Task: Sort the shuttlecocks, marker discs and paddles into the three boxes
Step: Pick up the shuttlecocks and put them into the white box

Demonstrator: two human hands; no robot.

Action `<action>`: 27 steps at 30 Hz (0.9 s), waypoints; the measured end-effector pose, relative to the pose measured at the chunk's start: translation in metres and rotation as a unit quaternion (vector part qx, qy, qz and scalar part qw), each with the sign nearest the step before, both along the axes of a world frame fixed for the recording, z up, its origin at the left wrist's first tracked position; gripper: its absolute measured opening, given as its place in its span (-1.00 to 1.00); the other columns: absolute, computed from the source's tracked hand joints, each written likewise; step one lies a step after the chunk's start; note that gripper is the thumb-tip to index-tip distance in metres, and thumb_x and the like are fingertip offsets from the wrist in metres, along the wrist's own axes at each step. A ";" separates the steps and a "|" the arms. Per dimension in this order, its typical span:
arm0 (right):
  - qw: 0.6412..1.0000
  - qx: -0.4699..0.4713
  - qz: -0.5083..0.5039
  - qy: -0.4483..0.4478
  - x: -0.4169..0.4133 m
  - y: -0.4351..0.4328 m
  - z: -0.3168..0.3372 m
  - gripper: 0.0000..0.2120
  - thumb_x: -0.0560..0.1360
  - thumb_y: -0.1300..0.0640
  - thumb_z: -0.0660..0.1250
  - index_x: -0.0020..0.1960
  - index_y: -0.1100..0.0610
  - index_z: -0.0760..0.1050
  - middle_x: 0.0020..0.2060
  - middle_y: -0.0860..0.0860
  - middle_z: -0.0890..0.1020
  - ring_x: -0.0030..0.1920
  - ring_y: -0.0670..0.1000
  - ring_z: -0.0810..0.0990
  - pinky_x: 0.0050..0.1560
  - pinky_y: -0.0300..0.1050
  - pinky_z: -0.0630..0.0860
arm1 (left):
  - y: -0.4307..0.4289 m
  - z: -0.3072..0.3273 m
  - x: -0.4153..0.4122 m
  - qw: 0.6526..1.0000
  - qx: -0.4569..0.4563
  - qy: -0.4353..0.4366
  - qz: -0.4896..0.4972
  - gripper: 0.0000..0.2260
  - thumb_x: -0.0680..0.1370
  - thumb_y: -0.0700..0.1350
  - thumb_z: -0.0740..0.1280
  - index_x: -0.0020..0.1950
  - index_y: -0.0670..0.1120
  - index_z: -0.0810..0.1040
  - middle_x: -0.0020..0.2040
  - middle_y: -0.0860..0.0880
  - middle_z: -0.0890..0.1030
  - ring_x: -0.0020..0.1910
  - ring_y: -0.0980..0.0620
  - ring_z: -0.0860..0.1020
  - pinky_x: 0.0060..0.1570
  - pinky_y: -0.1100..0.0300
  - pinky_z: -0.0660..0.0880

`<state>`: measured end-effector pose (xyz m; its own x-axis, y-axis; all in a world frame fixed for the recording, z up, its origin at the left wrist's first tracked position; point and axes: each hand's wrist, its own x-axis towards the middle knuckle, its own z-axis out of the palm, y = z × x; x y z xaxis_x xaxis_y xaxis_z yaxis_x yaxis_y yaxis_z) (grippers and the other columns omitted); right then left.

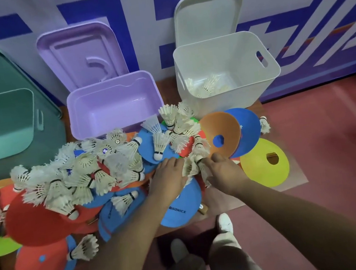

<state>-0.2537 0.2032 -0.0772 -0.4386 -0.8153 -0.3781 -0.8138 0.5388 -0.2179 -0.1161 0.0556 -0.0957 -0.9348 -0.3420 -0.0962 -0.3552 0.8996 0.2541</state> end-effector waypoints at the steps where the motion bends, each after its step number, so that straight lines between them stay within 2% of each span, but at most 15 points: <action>1: 1.000 -0.014 -0.004 -0.002 -0.001 0.000 -0.001 -0.50 0.51 0.09 0.29 0.42 0.12 0.29 0.12 0.14 0.44 0.13 0.19 0.44 -0.07 -0.04 0.36 | -0.001 -0.003 0.002 1.000 -0.003 -0.003 -0.012 -0.62 0.51 0.05 0.39 0.26 -0.07 0.48 0.15 -0.05 0.51 0.17 -0.09 0.44 0.18 0.07 0.39; 4: 0.998 -0.049 -0.018 -0.027 -0.009 0.002 0.001 -0.54 0.53 0.10 0.27 0.41 0.14 0.33 0.09 0.15 0.45 0.10 0.22 0.47 -0.09 0.00 0.39 | -0.003 -0.005 0.003 0.998 -0.018 -0.032 -0.043 -0.70 0.39 -0.01 0.51 0.08 -0.07 0.64 0.19 -0.07 0.53 0.20 -0.14 0.47 0.19 -0.02 0.40; 6: 0.996 -0.075 -0.024 -0.042 -0.014 0.003 0.004 -0.57 0.53 0.09 0.29 0.37 0.15 0.38 0.07 0.16 0.47 0.06 0.23 0.50 -0.10 0.02 0.45 | -0.002 -0.004 0.002 0.999 -0.002 -0.017 -0.028 -0.75 0.34 -0.06 0.56 -0.01 -0.06 0.68 0.15 -0.06 0.56 0.17 -0.15 0.49 0.15 -0.04 0.43; 11: 0.977 -0.138 -0.106 -0.123 -0.028 -0.006 0.013 -0.67 0.50 0.09 0.33 0.24 0.14 0.47 0.04 0.13 0.53 -0.03 0.14 0.56 -0.12 0.01 0.51 | -0.005 0.007 -0.001 0.992 0.097 0.050 0.059 -0.81 0.47 -0.07 0.47 0.06 -0.03 0.66 0.19 -0.02 0.46 0.19 -0.03 0.38 0.21 0.12 0.32; 15: 0.921 -0.200 -0.228 -0.244 -0.042 -0.015 0.028 -0.72 0.49 0.07 0.37 0.17 0.10 0.50 -0.01 0.03 0.56 -0.09 0.04 0.58 -0.10 -0.07 0.53 | -0.013 0.025 -0.005 0.970 0.184 0.107 0.116 -0.84 0.52 -0.10 0.43 0.08 -0.06 0.62 0.13 0.01 0.42 0.09 0.06 0.40 0.11 0.24 0.37; 17: 0.879 -0.234 -0.269 -0.317 -0.048 -0.019 0.036 -0.76 0.47 0.05 0.40 0.11 0.04 0.49 -0.04 0.00 0.55 -0.19 0.11 0.64 -0.15 0.05 0.61 | -0.015 0.037 -0.010 0.956 0.230 0.121 0.137 -0.85 0.57 -0.09 0.36 0.12 -0.05 0.59 0.13 0.04 0.40 0.06 0.14 0.41 0.07 0.44 0.31; 19: 0.866 -0.250 -0.267 -0.341 -0.055 -0.022 0.044 -0.79 0.49 0.06 0.41 0.09 0.04 0.49 -0.04 0.01 0.55 -0.22 0.14 0.67 -0.17 0.07 0.61 | -0.017 0.050 -0.017 0.942 0.261 0.133 0.163 -0.86 0.61 -0.08 0.30 0.15 -0.02 0.54 0.13 0.05 0.44 0.02 0.22 0.43 -0.01 0.59 0.26; 21: 0.864 -0.258 -0.252 -0.352 -0.061 -0.026 0.052 -0.80 0.50 0.07 0.41 0.09 0.04 0.50 -0.04 0.00 0.54 -0.19 0.13 0.66 -0.16 0.04 0.59 | -0.014 0.063 -0.024 0.931 0.285 0.132 0.185 -0.84 0.63 -0.06 0.26 0.19 -0.01 0.49 -0.01 0.09 0.47 -0.16 0.30 0.44 -0.14 0.53 0.31; 23: 0.861 -0.265 -0.237 -0.364 -0.069 -0.029 0.058 -0.81 0.50 0.09 0.41 0.08 0.05 0.50 -0.07 -0.03 0.52 -0.22 0.09 0.63 -0.11 0.07 0.61 | -0.012 0.072 -0.031 0.916 0.315 0.133 0.208 -0.84 0.63 -0.06 0.25 0.20 0.00 0.46 -0.27 0.08 0.38 -0.35 0.21 0.41 -0.28 0.38 0.30; 24: 0.861 -0.264 -0.232 -0.367 -0.072 -0.030 0.062 -0.82 0.51 0.10 0.41 0.08 0.08 0.50 -0.09 -0.02 0.51 -0.23 0.07 0.62 -0.09 0.09 0.62 | -0.011 0.075 -0.035 0.906 0.336 0.141 0.217 -0.83 0.63 -0.07 0.25 0.22 0.01 0.45 -0.28 0.03 0.39 -0.33 0.16 0.43 -0.27 0.36 0.31; 25: 0.860 -0.264 -0.231 -0.370 -0.076 -0.032 0.063 -0.82 0.51 0.12 0.41 0.08 0.11 0.50 -0.11 -0.01 0.50 -0.23 0.06 0.61 -0.09 0.10 0.63 | -0.012 0.076 -0.038 0.894 0.360 0.147 0.222 -0.79 0.63 -0.09 0.25 0.27 0.04 0.43 -0.18 0.08 0.48 -0.19 0.20 0.48 -0.17 0.38 0.36; 26: 0.862 -0.263 -0.231 -0.367 -0.079 -0.032 0.063 -0.82 0.51 0.14 0.41 0.08 0.14 0.50 -0.13 -0.01 0.50 -0.23 0.06 0.60 -0.10 0.10 0.64 | -0.013 0.076 -0.041 0.884 0.381 0.150 0.225 -0.72 0.63 -0.10 0.26 0.34 0.08 0.39 0.03 0.18 0.52 0.05 0.25 0.47 0.02 0.39 0.37; 27: 0.862 -0.267 -0.233 -0.362 -0.083 -0.033 0.062 -0.83 0.51 0.16 0.41 0.06 0.17 0.50 -0.14 -0.01 0.49 -0.23 0.05 0.59 -0.13 0.08 0.65 | -0.013 0.076 -0.043 0.874 0.399 0.153 0.231 -0.62 0.63 -0.12 0.26 0.41 0.12 0.32 0.22 0.21 0.45 0.23 0.27 0.38 0.17 0.36 0.33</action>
<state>-0.3363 0.1704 -0.0149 -0.5723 -0.7568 -0.3156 -0.0833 0.4366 -0.8958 -0.1596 0.0424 -0.0199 -0.7379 -0.6285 -0.2460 -0.4395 0.1710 0.8818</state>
